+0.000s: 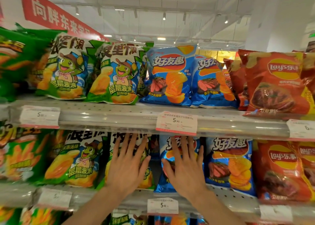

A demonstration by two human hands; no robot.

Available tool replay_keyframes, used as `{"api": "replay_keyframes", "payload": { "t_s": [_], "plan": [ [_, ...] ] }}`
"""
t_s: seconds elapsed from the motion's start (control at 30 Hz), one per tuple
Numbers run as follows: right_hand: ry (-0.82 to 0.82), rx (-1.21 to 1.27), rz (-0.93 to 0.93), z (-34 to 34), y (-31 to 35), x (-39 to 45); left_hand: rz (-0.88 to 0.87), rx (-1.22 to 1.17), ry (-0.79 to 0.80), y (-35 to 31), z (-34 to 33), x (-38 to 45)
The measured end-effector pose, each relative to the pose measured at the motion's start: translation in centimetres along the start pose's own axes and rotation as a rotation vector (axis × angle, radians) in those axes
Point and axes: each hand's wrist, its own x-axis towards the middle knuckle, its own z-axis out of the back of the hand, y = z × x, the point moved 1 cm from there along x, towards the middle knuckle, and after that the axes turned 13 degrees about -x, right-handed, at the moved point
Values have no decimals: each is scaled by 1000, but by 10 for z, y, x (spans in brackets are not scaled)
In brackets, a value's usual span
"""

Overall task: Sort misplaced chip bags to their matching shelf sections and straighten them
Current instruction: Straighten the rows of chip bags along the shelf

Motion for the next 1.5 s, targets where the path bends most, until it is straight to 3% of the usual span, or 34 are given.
{"api": "replay_keyframes", "payload": {
  "t_s": [0.53, 0.67, 0.87, 1.07, 1.23, 1.4, 1.5],
  "plan": [
    [-5, 51, 16, 5, 0, 1, -19, -75, -43, 2, 1, 1],
    [-112, 110, 5, 26, -21, -2, -37, -206, -84, -17, 11, 2],
    [-311, 154, -47, 55, -92, -19, -137, -610, -36, -86, 14, 5],
    [-98, 65, -183, 64, -175, -37, -75, -736, 86, -164, -13, 28],
    [51, 75, -199, 55, -203, -45, -21, -759, 213, -201, -42, 51],
    [82, 296, -212, 38, -205, -40, 92, -672, 322, -208, -59, 72],
    [127, 514, -260, 31, -210, -35, 106, -747, 407, -209, -57, 80]
  ]
}}
